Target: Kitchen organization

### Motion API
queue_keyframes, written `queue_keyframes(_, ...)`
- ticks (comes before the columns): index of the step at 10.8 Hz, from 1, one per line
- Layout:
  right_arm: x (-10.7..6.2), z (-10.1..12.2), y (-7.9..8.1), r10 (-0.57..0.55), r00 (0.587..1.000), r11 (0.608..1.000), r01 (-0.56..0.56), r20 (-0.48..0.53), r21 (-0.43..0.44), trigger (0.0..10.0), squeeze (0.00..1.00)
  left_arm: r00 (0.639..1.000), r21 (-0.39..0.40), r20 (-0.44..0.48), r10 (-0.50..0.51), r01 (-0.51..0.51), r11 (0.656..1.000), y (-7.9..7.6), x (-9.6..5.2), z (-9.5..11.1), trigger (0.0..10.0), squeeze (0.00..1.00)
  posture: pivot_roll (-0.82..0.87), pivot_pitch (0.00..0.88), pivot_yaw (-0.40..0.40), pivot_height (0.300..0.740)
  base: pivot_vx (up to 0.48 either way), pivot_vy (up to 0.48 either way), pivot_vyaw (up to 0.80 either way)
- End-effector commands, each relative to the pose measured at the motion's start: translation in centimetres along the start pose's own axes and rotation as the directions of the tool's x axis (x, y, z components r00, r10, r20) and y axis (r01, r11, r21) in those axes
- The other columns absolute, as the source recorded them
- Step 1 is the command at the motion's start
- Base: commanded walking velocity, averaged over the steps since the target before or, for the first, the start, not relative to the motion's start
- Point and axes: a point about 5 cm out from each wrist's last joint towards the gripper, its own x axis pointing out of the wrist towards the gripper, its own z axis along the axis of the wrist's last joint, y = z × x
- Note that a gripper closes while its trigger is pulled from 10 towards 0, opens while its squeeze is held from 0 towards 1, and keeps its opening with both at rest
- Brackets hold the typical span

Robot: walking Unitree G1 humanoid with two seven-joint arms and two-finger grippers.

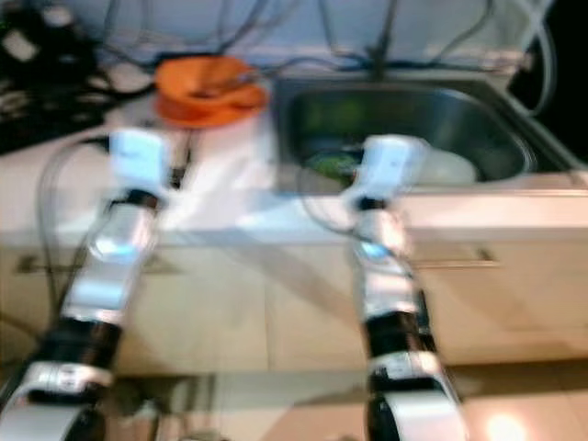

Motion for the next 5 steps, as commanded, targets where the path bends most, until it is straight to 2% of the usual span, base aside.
queue_keyframes(1,0.15,0.29,-0.91,-0.021,1.000,1.000,0.022,0.004,-0.018,10.0,0.00,1.000,0.000,0.010,-0.019,0.019,1.000,-0.75,0.05,0.24,10.0,0.00,0.10,0.021,0.026,0.740,0.000,0.000,0.00)
queue_keyframes(5,0.11,0.26,-0.60,-0.004,1.000,1.000,0.004,0.004,-0.020,10.0,0.00,0.999,-0.023,0.024,-0.047,0.047,0.999,-1.30,0.05,0.56,10.0,0.00,0.10,0.020,0.026,0.740,0.000,0.000,0.00)
